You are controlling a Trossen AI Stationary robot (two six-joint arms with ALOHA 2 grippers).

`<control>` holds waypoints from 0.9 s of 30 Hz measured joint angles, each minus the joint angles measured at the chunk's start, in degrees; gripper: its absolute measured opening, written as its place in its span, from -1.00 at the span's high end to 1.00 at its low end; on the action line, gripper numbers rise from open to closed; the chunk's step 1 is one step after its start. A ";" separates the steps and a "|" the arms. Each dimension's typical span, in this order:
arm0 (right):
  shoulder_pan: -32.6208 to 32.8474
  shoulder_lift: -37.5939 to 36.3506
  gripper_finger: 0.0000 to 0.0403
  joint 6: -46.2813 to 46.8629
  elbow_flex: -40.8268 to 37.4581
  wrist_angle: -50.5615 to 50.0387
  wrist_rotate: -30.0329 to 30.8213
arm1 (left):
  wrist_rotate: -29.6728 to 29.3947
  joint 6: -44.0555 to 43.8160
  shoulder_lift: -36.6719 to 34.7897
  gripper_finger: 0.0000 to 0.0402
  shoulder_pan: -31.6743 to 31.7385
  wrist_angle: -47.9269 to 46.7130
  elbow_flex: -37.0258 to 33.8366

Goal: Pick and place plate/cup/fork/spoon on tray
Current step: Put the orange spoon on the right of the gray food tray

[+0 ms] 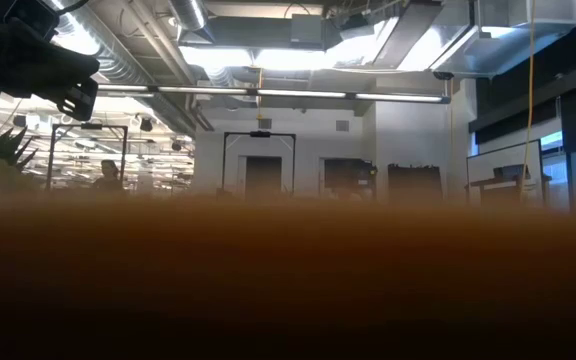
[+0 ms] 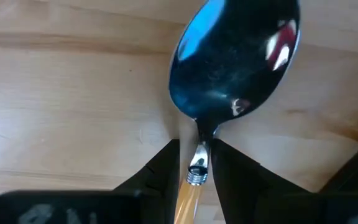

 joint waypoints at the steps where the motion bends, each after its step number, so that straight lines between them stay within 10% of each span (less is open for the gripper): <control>1: -0.02 0.48 0.52 -0.09 0.05 -0.02 -0.06 | 0.00 0.02 -0.02 1.00 0.02 0.00 -0.01; 27: -0.25 1.64 0.89 -0.78 1.14 -1.80 0.76 | 0.00 0.02 -0.01 1.00 -0.01 0.00 0.01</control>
